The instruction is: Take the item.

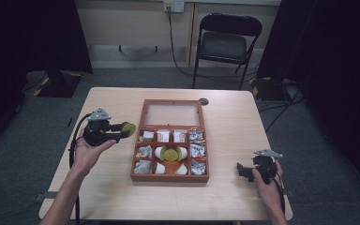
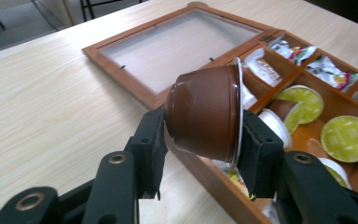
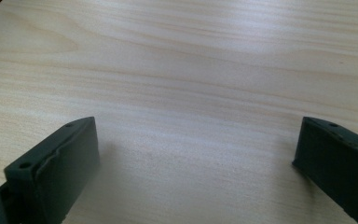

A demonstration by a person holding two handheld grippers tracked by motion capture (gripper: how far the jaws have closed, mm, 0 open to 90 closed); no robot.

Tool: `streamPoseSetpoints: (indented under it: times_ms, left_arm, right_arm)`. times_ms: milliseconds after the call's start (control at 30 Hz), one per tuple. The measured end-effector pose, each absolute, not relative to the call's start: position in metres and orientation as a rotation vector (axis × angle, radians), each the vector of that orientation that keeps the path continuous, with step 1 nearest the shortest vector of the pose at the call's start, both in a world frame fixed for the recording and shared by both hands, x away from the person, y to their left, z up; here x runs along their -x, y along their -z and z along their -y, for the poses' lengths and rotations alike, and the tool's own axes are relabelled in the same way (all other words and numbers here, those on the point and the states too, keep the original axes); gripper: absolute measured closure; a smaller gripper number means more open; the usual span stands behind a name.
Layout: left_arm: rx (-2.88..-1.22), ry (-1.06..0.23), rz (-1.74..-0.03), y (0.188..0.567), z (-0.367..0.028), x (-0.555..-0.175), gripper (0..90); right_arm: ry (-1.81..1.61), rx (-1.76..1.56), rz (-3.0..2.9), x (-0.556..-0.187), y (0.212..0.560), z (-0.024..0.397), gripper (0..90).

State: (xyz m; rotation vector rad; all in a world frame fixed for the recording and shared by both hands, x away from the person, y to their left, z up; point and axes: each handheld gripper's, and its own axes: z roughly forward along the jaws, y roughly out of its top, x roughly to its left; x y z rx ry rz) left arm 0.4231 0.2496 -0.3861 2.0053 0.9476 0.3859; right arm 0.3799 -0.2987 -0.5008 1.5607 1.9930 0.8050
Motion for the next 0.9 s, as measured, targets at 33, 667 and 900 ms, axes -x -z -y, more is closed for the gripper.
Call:
streamPoseSetpoints:
  times_ms: [33, 667, 900]
  left_arm:
    - [-1.999, -0.388, -0.968, 0.388, -0.253, -0.424, 55.9]
    - [-2.016, -0.404, -1.125, 0.431, -0.281, -0.441, 55.8]
    - [-2.049, -0.395, -1.132, 0.443, -0.276, -0.445, 55.8]
  right_arm:
    - [-0.805, -1.561, -1.993, -0.380, 0.501, 0.299, 0.0]
    - [-0.805, -1.560, -1.993, -0.380, 0.501, 0.299, 0.0]
    - [-0.805, -1.562, -1.993, -0.380, 0.501, 0.299, 0.0]
